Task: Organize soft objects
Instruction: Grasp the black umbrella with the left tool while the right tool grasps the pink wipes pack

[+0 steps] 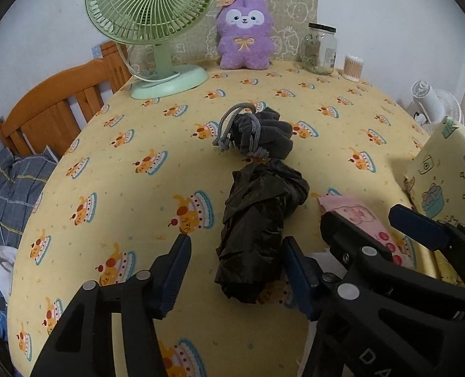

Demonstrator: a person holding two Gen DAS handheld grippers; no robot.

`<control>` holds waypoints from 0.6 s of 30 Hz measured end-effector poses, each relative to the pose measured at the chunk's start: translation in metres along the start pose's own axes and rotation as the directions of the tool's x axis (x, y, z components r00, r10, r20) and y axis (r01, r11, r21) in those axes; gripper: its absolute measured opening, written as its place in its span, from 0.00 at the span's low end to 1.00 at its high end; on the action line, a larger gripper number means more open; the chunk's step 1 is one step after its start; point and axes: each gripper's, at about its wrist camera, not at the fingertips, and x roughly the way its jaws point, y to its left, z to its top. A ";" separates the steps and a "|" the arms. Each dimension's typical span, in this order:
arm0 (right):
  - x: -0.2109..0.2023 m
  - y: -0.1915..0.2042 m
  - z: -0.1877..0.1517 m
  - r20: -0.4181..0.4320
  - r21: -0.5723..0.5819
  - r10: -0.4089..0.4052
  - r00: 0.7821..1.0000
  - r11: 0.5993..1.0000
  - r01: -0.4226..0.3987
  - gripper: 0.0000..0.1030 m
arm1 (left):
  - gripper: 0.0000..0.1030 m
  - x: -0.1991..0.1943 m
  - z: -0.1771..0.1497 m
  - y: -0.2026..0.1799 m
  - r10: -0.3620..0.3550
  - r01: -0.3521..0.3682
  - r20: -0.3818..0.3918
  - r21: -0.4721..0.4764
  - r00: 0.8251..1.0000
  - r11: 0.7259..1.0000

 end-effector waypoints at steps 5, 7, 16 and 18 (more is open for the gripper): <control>0.008 -0.001 0.001 -0.018 0.004 0.008 1.000 1.000 -0.008 0.63 | 0.52 0.000 0.000 0.000 -0.015 0.015 0.000 0.006 1.000 1.000; 0.010 -0.001 0.001 -0.018 0.009 0.006 1.000 1.000 -0.006 0.60 | 0.49 0.000 0.000 -0.001 -0.023 0.023 0.001 0.009 1.000 1.000; 0.012 -0.004 0.001 -0.026 0.024 0.000 1.000 1.000 0.001 0.43 | 0.25 -0.001 -0.001 -0.004 -0.069 0.069 -0.003 0.020 0.998 0.997; 0.010 -0.003 0.000 -0.023 0.021 -0.001 1.000 1.000 0.001 0.42 | 0.21 -0.003 -0.001 -0.004 -0.060 0.060 -0.002 0.016 0.998 0.998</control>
